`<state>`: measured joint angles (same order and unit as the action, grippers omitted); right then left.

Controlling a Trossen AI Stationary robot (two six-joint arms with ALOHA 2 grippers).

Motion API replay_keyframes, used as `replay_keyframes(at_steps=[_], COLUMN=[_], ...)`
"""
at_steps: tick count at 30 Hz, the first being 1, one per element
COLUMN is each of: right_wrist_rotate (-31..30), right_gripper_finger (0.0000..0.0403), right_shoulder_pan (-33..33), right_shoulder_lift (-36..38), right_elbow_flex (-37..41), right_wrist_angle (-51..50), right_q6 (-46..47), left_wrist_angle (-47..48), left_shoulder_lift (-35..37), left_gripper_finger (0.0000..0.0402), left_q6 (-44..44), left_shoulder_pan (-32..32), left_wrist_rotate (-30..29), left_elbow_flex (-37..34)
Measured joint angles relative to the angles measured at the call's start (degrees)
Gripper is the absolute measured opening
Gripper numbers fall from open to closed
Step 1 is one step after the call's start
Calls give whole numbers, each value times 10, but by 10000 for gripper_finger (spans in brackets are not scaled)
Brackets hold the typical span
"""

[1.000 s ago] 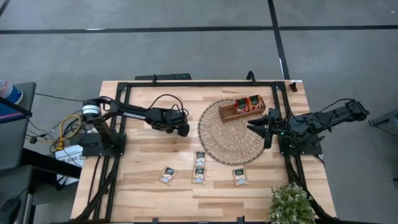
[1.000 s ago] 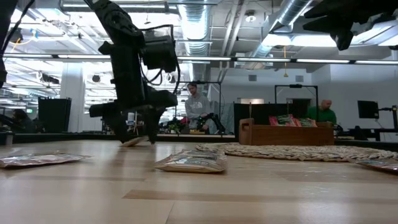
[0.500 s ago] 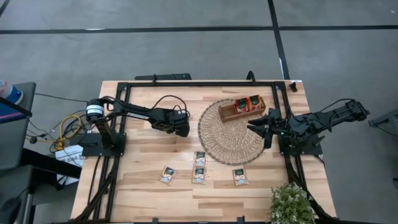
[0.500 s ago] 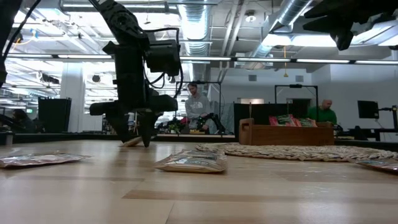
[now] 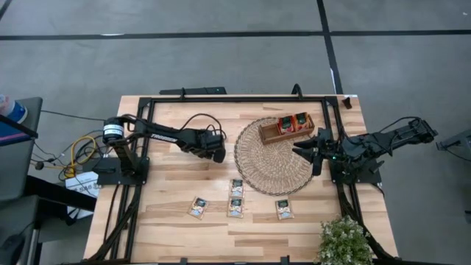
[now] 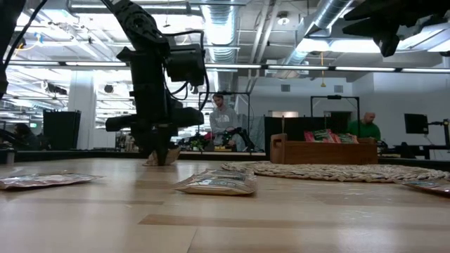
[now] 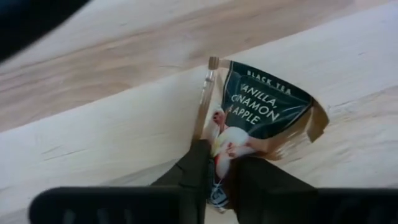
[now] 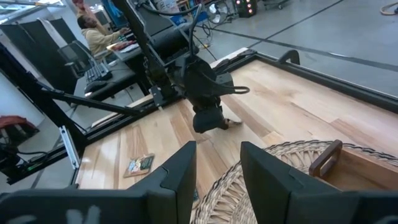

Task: Pick & Place Tea
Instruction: Put the brown tea pack into the left compartment of the brown organizer

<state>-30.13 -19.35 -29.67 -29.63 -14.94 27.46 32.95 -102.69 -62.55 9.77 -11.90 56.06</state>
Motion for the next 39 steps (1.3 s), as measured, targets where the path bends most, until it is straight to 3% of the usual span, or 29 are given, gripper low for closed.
replay_keyframes(at_steps=[7, 11, 19, 23, 26, 32, 39], right_wrist_rotate=[0, 6, 120, 219, 260, 308, 348], right_gripper_finger=[118, 118, 125, 157, 191, 249, 255], right_shoulder_pan=[0, 5, 79, 138, 181, 258, 315], right_shoulder_lift=[0, 0, -63, -111, -140, -188, -257], right_elbow_flex=[0, 0, 0, 0, 0, 0, -1], right_wrist_angle=[0, 1, 62, 128, 143, 217, 377], right_q6=[1, 57, 128, 132, 140, 187, 290], left_wrist_angle=[-6, -35, -160, -183, -179, -188, -216], left_shoulder_lift=[20, 51, 104, 99, 95, 92, 83], left_gripper_finger=[28, 27, 26, 26, 26, 26, 26], left_q6=[26, 56, 236, 398, 482, 578, 605], left_shoulder_pan=[-21, -43, -98, -125, -141, -147, -147], left_wrist_rotate=[-50, -99, -199, -260, -318, -395, -413], left_elbow_flex=[-3, -2, 27, 99, 139, 183, 190])
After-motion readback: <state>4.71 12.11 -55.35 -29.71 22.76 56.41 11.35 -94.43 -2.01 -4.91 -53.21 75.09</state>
